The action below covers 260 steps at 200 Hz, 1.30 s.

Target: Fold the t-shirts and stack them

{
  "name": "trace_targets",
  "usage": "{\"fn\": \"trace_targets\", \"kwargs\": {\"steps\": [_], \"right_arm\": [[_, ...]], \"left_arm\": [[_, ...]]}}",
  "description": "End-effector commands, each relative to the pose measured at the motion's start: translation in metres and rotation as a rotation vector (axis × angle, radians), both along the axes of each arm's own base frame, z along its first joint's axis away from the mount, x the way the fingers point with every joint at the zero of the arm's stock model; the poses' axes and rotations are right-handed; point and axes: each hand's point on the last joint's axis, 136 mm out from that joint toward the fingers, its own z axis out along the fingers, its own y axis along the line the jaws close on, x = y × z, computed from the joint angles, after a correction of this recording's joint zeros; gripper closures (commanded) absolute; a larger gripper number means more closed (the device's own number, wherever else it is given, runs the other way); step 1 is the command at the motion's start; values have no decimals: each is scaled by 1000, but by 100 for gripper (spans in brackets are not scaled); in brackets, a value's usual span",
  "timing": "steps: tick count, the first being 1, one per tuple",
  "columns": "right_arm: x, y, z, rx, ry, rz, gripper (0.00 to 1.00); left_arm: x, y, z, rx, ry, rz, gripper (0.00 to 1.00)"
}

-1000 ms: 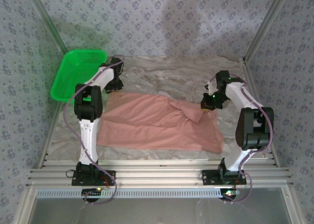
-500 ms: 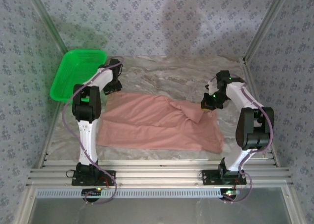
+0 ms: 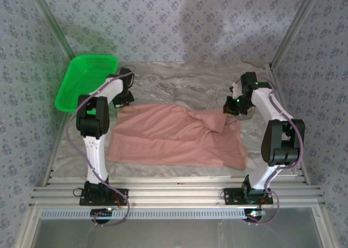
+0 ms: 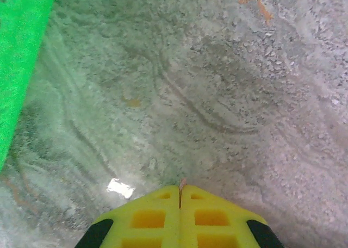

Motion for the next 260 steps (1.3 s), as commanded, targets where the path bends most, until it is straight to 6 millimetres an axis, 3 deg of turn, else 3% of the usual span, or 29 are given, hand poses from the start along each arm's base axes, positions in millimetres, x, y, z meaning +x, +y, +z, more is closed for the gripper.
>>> {"fn": "trace_targets", "kwargs": {"steps": [1, 44, 90, 124, 175, 231, 260], "right_arm": [[25, -5, 44, 3, -156, -37, 100], [44, -15, 75, -1, -269, -60, 100], [56, -19, 89, -15, -318, -58, 100], [67, -14, 117, 14, -421, -39, 100], [78, 2, 150, 38, -543, 28, 100], [76, 22, 173, 70, -622, 97, 100], [58, 24, 179, 66, -621, 101, 100]], "left_arm": [[-1, 3, 56, -28, -98, -31, 100], [-4, -9, 100, -105, -235, -85, 100], [-16, -12, 113, -128, -285, -116, 100], [-25, -11, 130, -133, -328, -132, 100], [-40, -14, 136, -160, -361, -155, 100], [-55, -13, 145, -172, -396, -164, 100], [-67, -12, 150, -180, -411, -166, 100]]}}
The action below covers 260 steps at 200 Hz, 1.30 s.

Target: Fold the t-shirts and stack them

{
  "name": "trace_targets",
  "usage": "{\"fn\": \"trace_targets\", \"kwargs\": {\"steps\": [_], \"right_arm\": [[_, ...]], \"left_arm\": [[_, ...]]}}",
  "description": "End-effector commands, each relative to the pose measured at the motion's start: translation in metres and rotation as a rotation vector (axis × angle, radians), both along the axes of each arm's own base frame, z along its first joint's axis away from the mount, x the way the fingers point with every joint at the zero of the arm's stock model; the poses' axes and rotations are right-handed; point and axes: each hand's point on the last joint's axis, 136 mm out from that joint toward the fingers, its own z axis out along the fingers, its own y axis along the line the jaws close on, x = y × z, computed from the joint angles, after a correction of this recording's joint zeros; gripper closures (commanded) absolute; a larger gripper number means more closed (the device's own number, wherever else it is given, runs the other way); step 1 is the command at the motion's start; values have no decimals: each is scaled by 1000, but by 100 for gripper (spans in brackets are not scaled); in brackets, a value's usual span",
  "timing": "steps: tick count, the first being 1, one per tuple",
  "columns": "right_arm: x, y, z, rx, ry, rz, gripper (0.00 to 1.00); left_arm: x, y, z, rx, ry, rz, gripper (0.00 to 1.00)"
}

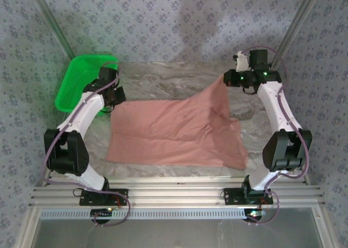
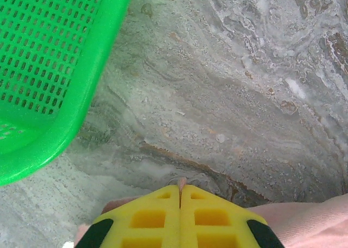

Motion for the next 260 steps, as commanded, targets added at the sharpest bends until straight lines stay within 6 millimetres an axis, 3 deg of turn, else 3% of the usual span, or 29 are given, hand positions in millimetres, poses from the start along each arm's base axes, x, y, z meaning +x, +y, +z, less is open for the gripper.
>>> {"fn": "trace_targets", "kwargs": {"steps": [1, 23, 47, 77, 103, 131, 176, 182, 187, 227, 260], "right_arm": [[-16, 5, 37, -3, -96, 33, 100], [-31, -3, 37, -39, -109, 0, 100], [-22, -18, 39, -62, -118, -38, 100], [-7, -8, 30, -50, -101, 9, 100], [-12, -3, 22, -71, -81, 21, 100], [-35, -5, 11, -68, -42, 5, 100], [-93, -17, -21, -67, 52, -100, 100], [-98, -20, -21, -52, 54, -138, 100], [-108, -24, -40, -61, 103, -159, 100], [-144, -38, -82, -57, 241, -247, 100], [-171, -52, -122, -98, 396, -335, 100]], "left_arm": [[-8, -1, 21, -16, -61, -20, 100], [-18, 1, 26, -21, -86, -20, 100], [-26, 1, 21, -20, -84, -30, 100], [-30, 1, 13, -21, -64, -29, 100], [-35, 5, 16, -11, -78, -22, 100], [-44, 7, 17, -5, -80, -26, 100], [-74, 13, 9, -6, -67, -3, 100], [-79, 14, 5, -10, -61, 2, 100], [-84, 15, 1, -12, -52, 7, 100], [-128, 33, -45, 13, 88, 112, 100], [-147, 37, -78, 12, 171, 163, 100]]}}
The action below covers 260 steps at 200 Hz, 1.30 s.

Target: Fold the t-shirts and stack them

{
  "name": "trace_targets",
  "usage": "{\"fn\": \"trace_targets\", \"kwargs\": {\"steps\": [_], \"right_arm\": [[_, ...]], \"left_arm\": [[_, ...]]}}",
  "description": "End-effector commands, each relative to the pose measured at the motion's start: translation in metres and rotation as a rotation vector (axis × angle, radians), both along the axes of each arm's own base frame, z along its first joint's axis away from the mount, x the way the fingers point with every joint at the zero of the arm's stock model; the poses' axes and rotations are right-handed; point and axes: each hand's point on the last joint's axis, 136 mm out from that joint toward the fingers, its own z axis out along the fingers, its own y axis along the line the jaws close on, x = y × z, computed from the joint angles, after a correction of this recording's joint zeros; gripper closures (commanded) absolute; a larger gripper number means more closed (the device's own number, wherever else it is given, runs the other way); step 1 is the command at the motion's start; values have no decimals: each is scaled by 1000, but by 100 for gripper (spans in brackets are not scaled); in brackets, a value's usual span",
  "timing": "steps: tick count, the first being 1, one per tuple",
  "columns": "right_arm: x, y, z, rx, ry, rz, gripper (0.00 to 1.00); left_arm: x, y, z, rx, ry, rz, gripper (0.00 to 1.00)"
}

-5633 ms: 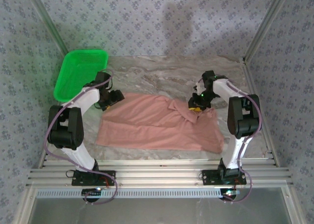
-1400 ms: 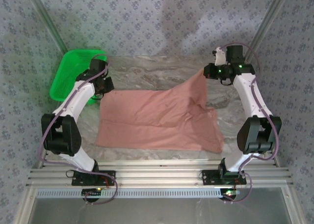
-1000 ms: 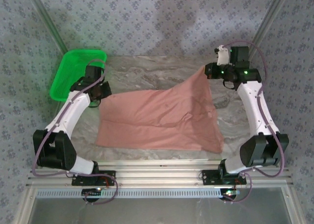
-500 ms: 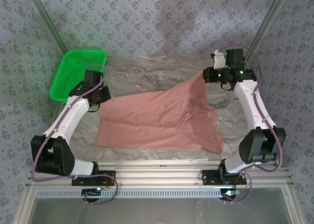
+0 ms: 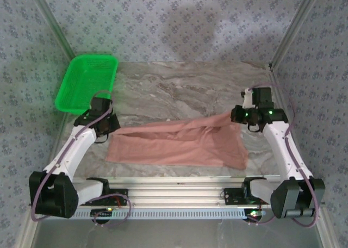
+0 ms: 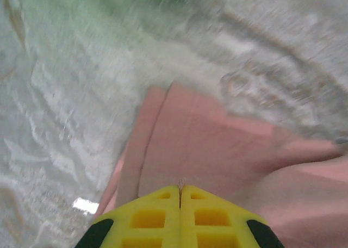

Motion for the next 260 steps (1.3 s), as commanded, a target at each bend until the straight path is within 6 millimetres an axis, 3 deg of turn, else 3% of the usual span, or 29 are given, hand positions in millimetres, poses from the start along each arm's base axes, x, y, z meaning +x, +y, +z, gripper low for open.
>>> {"fn": "trace_targets", "kwargs": {"steps": [1, 41, 83, 102, 115, 146, 167, 205, 260], "right_arm": [[-24, -15, -27, -25, 129, -108, 100], [-43, -20, -57, -23, 212, -172, 100], [-55, -22, -74, -30, 257, -186, 100], [-59, -22, -78, -26, 266, -186, 100], [-60, -23, -78, -27, 264, -190, 100], [-53, -24, -71, -14, 238, -197, 100], [-50, -23, -65, -8, 223, -196, 100], [-53, -25, -54, 12, 206, -218, 100], [-66, -19, -54, 46, 222, -203, 100]], "left_arm": [[-17, 10, -18, 14, 63, 78, 100], [-29, 20, -42, 57, 146, 133, 100], [-31, 26, -53, 97, 178, 142, 100], [-26, 27, -47, 100, 160, 143, 100], [-19, 22, -36, 77, 121, 128, 100], [28, 13, 8, 46, -47, 87, 100], [56, 14, 24, 104, -72, 48, 100], [89, 28, 26, 221, -70, 8, 100], [115, 32, 25, 285, -129, -65, 100]]}}
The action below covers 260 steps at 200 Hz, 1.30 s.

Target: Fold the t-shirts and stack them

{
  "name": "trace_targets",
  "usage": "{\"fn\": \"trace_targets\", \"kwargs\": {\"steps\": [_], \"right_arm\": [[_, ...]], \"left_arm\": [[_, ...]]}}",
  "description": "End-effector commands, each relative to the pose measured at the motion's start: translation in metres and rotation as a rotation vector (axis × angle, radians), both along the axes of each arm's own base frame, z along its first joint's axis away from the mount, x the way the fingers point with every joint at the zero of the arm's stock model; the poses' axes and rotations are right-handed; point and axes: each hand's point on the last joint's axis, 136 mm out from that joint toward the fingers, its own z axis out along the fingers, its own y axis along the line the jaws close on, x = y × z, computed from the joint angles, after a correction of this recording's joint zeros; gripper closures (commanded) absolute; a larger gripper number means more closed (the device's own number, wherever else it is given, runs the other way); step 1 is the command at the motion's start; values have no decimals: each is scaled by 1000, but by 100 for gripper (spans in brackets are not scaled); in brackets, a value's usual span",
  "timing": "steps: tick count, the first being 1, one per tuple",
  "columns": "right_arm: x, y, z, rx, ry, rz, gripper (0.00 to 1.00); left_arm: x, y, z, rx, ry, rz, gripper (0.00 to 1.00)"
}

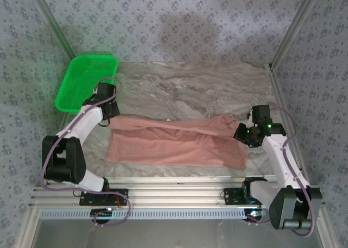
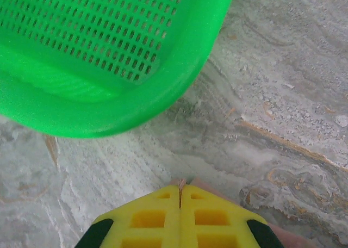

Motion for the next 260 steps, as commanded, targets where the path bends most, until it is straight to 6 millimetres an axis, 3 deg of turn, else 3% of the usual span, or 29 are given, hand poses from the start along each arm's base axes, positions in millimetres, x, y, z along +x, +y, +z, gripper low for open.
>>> {"fn": "trace_targets", "kwargs": {"steps": [1, 22, 70, 106, 155, 260], "right_arm": [[-9, 3, 3, 28, 23, -6, 100], [-9, 3, 2, 29, 32, -17, 100], [-2, 3, 1, 32, 25, -11, 100], [0, 3, 3, 33, 23, 9, 100], [-6, 3, 5, 43, 29, 9, 100], [-26, -4, 3, 12, 146, -36, 100]], "left_arm": [[20, 8, 13, 73, -65, -41, 100], [31, 1, 16, 66, -90, -88, 100], [68, -9, 42, 55, -172, -133, 100], [75, -8, 33, 76, -141, -143, 100], [52, -4, 3, 85, -69, -141, 100], [-43, 13, -34, 58, 42, -30, 100]]}}
